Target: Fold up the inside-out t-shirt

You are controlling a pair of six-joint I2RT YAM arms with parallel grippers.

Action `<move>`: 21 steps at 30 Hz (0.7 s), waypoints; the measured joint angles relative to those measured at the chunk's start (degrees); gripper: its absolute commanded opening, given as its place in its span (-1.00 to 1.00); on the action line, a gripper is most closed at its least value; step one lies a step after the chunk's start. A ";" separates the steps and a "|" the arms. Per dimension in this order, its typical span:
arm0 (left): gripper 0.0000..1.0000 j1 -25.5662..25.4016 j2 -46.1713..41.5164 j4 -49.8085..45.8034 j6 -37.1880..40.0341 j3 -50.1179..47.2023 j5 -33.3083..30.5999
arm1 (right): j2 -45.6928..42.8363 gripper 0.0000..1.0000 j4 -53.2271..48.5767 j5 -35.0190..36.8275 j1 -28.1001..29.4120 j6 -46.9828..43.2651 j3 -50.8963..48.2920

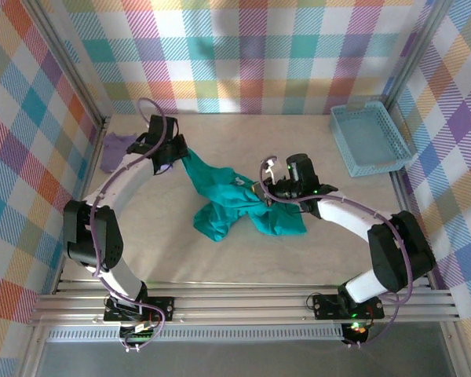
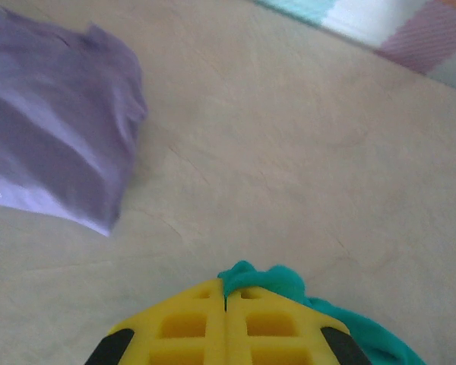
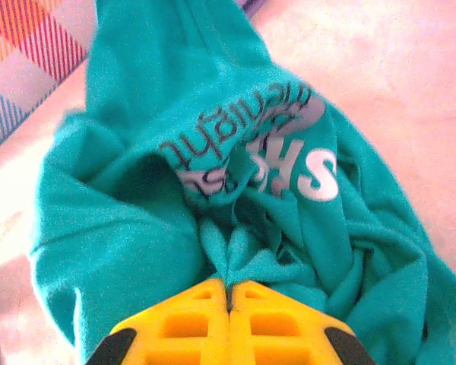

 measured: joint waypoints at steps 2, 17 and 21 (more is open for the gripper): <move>-1.00 -0.33 -0.59 3.23 -0.85 -4.22 3.15 | 0.00 -1.00 0.83 1.66 0.00 0.63 1.51; -1.00 -0.39 -2.91 12.22 -2.58 -22.64 5.86 | -7.96 -1.00 11.54 1.01 -4.15 8.15 11.58; -0.56 -0.42 -1.33 13.94 -3.15 -27.82 6.69 | -7.74 -1.00 13.73 -1.16 -5.60 10.10 10.32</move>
